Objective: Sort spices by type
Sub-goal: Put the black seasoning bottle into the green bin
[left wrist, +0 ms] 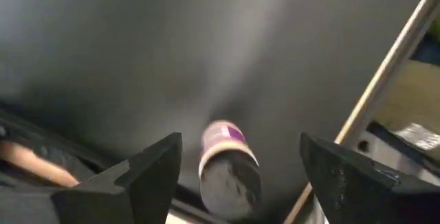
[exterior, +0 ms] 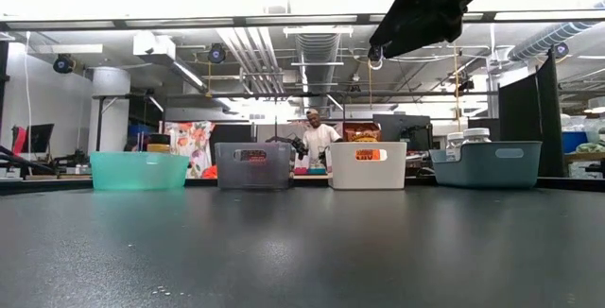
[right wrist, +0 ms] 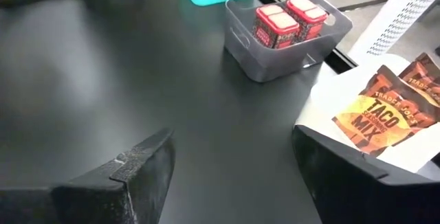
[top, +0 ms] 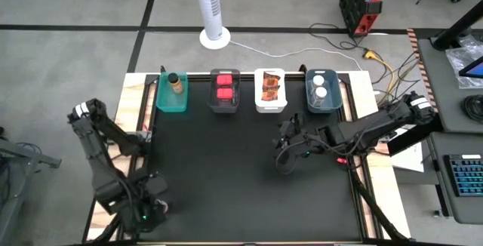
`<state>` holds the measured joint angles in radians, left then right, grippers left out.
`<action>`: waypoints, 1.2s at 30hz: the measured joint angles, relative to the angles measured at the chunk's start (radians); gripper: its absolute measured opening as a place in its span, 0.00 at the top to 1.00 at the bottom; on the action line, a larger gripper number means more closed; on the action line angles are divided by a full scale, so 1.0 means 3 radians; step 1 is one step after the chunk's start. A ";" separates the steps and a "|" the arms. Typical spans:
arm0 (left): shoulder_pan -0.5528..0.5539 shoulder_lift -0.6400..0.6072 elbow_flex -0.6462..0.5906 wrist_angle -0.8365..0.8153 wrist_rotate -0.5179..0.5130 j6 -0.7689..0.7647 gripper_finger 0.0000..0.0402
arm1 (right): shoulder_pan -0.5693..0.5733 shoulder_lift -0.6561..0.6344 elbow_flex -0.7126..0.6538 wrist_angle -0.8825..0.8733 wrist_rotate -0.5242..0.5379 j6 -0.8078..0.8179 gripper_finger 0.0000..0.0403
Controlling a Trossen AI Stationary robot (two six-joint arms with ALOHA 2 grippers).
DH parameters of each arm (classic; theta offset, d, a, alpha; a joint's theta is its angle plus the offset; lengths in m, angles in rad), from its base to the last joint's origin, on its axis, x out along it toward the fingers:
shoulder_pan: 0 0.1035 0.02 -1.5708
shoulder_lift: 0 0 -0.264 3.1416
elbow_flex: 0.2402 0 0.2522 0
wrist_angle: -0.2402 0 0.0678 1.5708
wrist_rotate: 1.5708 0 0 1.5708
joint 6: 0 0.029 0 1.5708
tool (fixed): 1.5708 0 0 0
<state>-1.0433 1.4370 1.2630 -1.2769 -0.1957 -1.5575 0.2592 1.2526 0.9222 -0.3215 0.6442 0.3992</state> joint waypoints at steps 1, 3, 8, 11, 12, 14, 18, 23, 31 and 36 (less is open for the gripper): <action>-0.0040 -0.0014 0.0000 0.0005 0.0026 -0.0081 0.31 | 0.0000 0.0002 0.0000 -0.0005 0.0011 0.0001 0.30; -0.0130 -0.0007 -0.0010 0.0012 0.0173 -0.0223 0.31 | 0.0000 0.0020 0.0000 0.0046 0.0030 0.0005 0.29; -0.0338 0.0069 -0.0106 0.0011 0.0378 -0.0338 0.31 | 0.0000 0.0045 0.0000 0.0083 0.0034 0.0005 0.28; -0.0377 0.0099 -0.0147 0.0036 0.0432 -0.0356 0.31 | 0.0000 0.0047 0.0000 0.0083 0.0034 0.0016 0.28; -0.0386 0.0100 -0.0145 0.0044 0.0431 -0.0361 0.31 | 0.0000 0.0046 0.0001 0.0084 0.0034 0.0030 0.28; -0.0387 0.0102 -0.0135 0.0043 0.0426 -0.0358 0.31 | 0.0000 0.0046 0.0000 0.0083 0.0033 0.0054 0.29; -0.0395 0.0102 -0.0143 0.0045 0.0412 -0.0345 0.31 | -0.0003 0.0046 0.0000 0.0087 0.0033 0.0100 0.30; -0.0403 0.0104 -0.0161 0.0096 0.0268 -0.0302 0.31 | -0.0003 0.0046 0.0000 0.0086 0.0033 0.0127 0.30; -0.0440 0.0214 -0.0161 0.0103 0.0247 -0.0266 0.31 | 0.0000 0.0046 0.0000 0.0086 0.0030 0.0162 0.26; -0.0437 0.0335 -0.0161 0.0127 0.0247 -0.0166 0.31 | 0.0000 0.0046 0.0000 0.0083 0.0029 0.0178 0.24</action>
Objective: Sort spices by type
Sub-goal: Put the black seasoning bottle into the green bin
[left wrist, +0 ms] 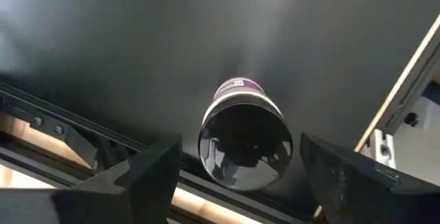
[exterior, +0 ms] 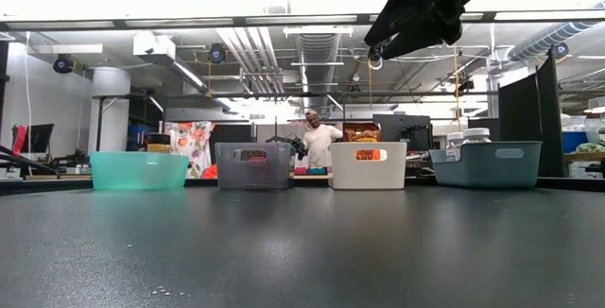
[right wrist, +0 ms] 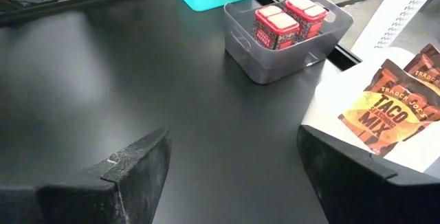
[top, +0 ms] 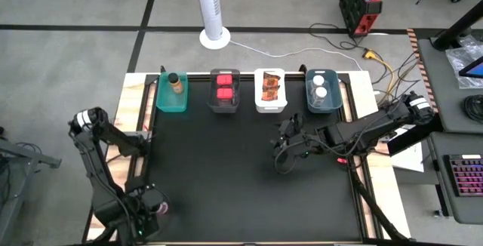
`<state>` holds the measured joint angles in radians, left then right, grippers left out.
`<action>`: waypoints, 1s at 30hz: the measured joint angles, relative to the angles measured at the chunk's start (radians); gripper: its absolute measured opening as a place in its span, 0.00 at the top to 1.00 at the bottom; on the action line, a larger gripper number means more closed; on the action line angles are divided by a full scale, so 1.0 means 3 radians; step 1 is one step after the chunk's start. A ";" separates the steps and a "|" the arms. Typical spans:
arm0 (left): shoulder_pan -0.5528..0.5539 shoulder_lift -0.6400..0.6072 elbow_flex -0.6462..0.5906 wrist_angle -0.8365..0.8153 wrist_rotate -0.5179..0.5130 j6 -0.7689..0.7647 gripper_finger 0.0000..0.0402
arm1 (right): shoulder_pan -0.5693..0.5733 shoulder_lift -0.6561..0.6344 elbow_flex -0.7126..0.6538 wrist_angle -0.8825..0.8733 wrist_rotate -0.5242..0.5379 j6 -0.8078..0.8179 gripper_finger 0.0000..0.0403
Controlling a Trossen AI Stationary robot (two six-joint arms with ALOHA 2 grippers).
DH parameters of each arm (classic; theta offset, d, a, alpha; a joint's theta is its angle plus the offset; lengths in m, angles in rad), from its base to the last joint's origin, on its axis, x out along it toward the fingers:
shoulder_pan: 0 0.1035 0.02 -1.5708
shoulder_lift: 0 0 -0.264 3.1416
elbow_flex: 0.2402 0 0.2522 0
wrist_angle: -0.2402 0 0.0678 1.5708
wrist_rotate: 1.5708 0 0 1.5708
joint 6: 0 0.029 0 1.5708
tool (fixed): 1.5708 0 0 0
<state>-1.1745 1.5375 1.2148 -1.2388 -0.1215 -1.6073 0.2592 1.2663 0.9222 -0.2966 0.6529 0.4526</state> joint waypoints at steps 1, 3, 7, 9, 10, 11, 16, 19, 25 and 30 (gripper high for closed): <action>-0.0001 0.0025 0.0000 -0.0003 -0.0001 0.0009 0.31 | 0.0000 0.0000 0.0000 0.0000 0.0000 0.0000 0.24; -0.0001 0.0071 0.0000 -0.0003 0.0000 0.0029 0.31 | 0.0000 0.0000 0.0000 -0.0001 0.0000 0.0000 0.24; -0.0001 0.0163 0.0000 0.0011 0.0000 0.0026 0.31 | 0.0000 0.0000 0.0000 -0.0002 -0.0001 0.0000 0.26; 0.0001 0.0221 0.0000 0.0029 -0.0001 0.0028 0.31 | 0.0000 0.0000 0.0000 -0.0001 0.0000 0.0000 0.27; 0.0004 0.0254 0.0000 0.0029 -0.0004 0.0029 0.31 | 0.0000 0.0000 0.0000 -0.0001 0.0000 0.0000 0.27; 0.0004 0.0286 0.0000 0.0027 -0.0016 0.0033 0.31 | 0.0000 0.0000 0.0000 -0.0003 0.0000 0.0000 0.27; 0.0027 0.0414 0.0000 0.0033 -0.0088 0.0057 0.32 | 0.0000 0.0000 0.0000 -0.0002 0.0000 0.0000 0.29; 0.0055 0.0441 0.0000 0.0064 -0.0088 0.0103 0.39 | 0.0000 0.0000 0.0000 -0.0002 0.0000 0.0000 0.28; 0.0118 0.0418 0.0001 0.0067 -0.0012 0.0219 0.52 | 0.0000 0.0000 0.0000 -0.0003 0.0000 0.0000 0.26; 0.0185 0.0369 0.0000 0.0065 0.0088 0.0287 0.52 | 0.0000 0.0000 0.0000 -0.0013 0.0000 0.0000 0.27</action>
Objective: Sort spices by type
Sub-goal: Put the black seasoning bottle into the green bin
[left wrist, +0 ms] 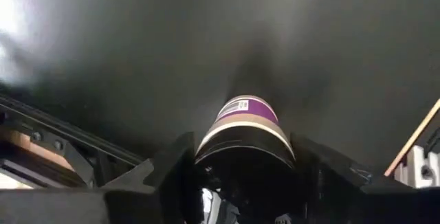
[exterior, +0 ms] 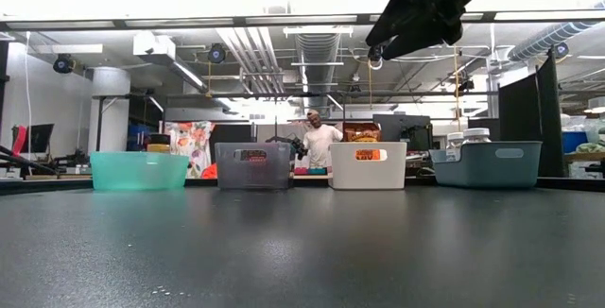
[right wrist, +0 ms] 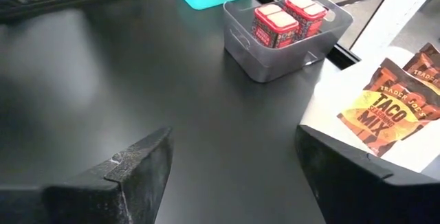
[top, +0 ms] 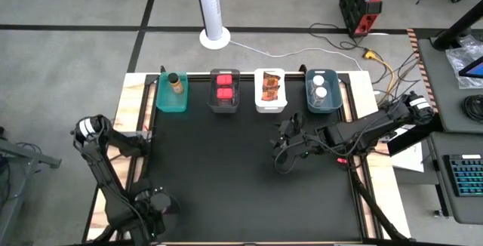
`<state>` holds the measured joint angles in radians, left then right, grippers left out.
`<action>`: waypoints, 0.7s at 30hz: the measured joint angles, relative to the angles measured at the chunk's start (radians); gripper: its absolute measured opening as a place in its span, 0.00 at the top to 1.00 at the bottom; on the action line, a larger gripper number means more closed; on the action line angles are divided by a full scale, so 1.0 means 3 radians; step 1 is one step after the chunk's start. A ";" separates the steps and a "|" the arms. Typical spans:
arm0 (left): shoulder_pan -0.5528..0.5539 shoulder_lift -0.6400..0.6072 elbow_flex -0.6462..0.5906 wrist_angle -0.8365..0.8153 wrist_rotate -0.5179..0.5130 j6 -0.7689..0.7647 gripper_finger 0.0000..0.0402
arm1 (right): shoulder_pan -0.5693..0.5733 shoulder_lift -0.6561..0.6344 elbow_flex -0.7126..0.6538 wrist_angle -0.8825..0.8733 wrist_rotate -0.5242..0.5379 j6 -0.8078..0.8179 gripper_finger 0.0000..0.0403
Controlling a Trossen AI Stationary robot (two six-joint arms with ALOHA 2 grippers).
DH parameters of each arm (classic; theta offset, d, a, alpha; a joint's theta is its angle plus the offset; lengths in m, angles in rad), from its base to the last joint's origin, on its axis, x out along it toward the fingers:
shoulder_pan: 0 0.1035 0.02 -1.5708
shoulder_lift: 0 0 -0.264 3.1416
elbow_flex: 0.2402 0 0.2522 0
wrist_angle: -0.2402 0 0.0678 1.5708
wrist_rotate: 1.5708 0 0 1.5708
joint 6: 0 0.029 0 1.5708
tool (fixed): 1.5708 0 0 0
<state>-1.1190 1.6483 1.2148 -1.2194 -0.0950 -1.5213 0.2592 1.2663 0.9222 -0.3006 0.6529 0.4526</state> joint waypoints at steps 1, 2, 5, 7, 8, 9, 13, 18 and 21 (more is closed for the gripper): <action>0.0030 -0.0019 0.0001 -0.0002 -0.0021 0.0018 0.52 | 0.0000 0.0000 0.0000 -0.0010 0.0000 -0.0001 0.27; 0.0074 -0.0035 0.0019 -0.0016 -0.0074 0.0063 0.52 | 0.0000 0.0000 0.0000 -0.0020 0.0000 -0.0003 0.28; 0.0247 -0.0076 0.0165 -0.0081 -0.0269 0.0266 0.52 | 0.0000 0.0000 0.0000 -0.0064 -0.0007 -0.0001 0.29; 0.0407 -0.0107 0.0300 -0.0270 -0.0305 0.0401 0.52 | 0.0000 -0.0001 0.0000 -0.0125 -0.0033 0.0000 0.31; 0.0486 -0.0119 0.0369 -0.0360 -0.0330 0.0470 0.52 | 0.0000 -0.0001 0.0000 -0.0173 -0.0061 0.0000 0.31; 0.0574 -0.0132 0.0451 -0.0442 -0.0370 0.0527 0.52 | 0.0000 -0.0001 0.0000 -0.0219 -0.0104 0.0007 0.32; 0.0887 -0.0195 0.0752 -0.0863 -0.0750 0.0836 0.52 | 0.0000 -0.0001 0.0000 -0.0379 -0.0202 0.0064 0.35; 0.1411 -0.0279 0.1021 -0.1121 -0.1270 0.1161 0.52 | 0.0001 -0.0008 0.0000 -0.0506 -0.0207 0.0067 0.39; 0.1783 -0.0347 0.1094 -0.1163 -0.1510 0.1502 0.52 | 0.0001 -0.0013 0.0000 -0.0571 -0.0208 0.0066 0.41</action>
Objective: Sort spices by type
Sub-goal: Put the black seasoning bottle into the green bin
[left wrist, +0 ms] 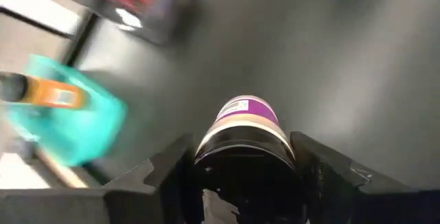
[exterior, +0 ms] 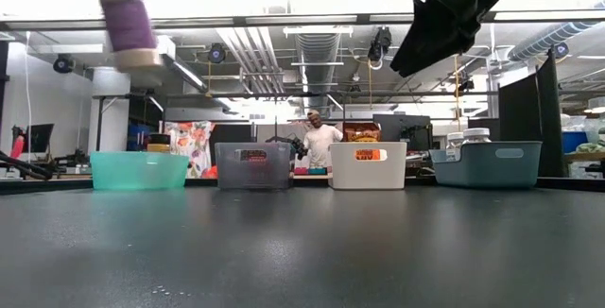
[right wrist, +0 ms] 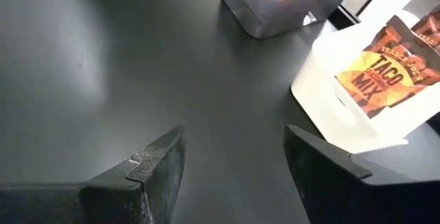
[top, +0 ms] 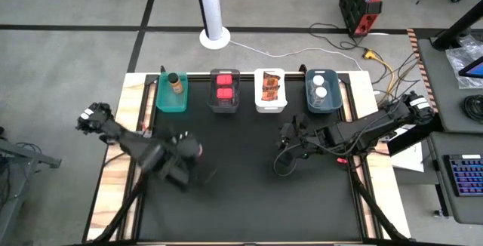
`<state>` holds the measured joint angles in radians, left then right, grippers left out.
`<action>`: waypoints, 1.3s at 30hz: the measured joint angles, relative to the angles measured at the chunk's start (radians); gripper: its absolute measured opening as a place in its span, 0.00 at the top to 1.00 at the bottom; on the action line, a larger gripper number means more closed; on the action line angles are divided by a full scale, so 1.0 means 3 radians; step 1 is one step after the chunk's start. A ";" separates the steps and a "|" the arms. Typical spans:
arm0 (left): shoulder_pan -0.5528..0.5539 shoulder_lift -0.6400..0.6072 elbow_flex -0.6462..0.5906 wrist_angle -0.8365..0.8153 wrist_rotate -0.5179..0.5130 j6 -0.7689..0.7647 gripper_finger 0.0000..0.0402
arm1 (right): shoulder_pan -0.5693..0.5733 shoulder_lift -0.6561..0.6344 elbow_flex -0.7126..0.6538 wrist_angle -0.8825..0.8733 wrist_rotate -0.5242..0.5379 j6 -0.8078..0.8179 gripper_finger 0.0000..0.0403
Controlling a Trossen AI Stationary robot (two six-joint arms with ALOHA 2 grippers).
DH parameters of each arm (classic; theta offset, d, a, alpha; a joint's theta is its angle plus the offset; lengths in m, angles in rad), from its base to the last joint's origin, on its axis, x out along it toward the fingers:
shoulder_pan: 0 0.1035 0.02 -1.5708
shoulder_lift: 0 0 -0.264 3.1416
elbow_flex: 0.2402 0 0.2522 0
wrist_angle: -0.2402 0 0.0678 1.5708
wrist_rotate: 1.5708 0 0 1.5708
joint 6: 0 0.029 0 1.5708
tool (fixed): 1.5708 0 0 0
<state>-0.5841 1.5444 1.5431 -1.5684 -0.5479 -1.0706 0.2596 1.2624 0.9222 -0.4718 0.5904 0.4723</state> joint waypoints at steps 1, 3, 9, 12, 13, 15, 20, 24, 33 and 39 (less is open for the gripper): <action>0.0119 -0.0028 0.0001 -0.0034 -0.0037 0.0110 0.52 | 0.0000 -0.0005 -0.0001 -0.0026 0.0001 -0.0005 0.42; 0.0388 -0.0113 -0.0023 0.0012 -0.0060 0.0387 0.52 | 0.0008 -0.0013 -0.0001 -0.0055 0.0001 -0.0006 0.43; 0.1212 -0.0347 -0.0112 -0.0014 -0.0105 0.1086 0.52 | 0.0083 -0.0025 -0.0001 -0.0239 0.0007 0.0048 0.44; 0.1626 -0.0510 -0.0134 -0.0003 -0.0109 0.1364 0.52 | 0.0103 -0.0026 -0.0001 -0.0244 0.0012 0.0048 0.44; 0.1773 -0.0572 -0.0145 0.0006 -0.0113 0.1452 0.52 | 0.0102 -0.0026 -0.0001 -0.0245 0.0013 0.0048 0.43; 0.2086 -0.0691 -0.0173 0.0028 -0.0119 0.1612 0.52 | 0.0102 -0.0028 -0.0001 -0.0245 0.0020 0.0047 0.43; 0.2915 -0.1037 -0.0358 0.0341 0.0112 0.2079 0.52 | 0.0102 -0.0028 -0.0001 -0.0245 0.0041 0.0023 0.45; 0.3524 -0.1224 -0.0637 0.0808 0.0547 0.2398 0.52 | 0.0102 -0.0028 -0.0001 -0.0244 0.0043 0.0022 0.45; 0.4316 -0.1153 -0.1315 0.1333 0.0790 0.2815 0.52 | 0.0100 -0.0028 -0.0003 -0.0238 0.0047 -0.0001 0.46; 0.4493 -0.0924 -0.1480 0.1528 0.0842 0.3006 0.52 | 0.0100 -0.0028 -0.0003 -0.0239 0.0047 -0.0006 0.46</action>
<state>0.7636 1.2671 1.0992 -1.1099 -0.2953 -0.1688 0.2897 1.2541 0.9215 -0.5434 0.6044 0.4706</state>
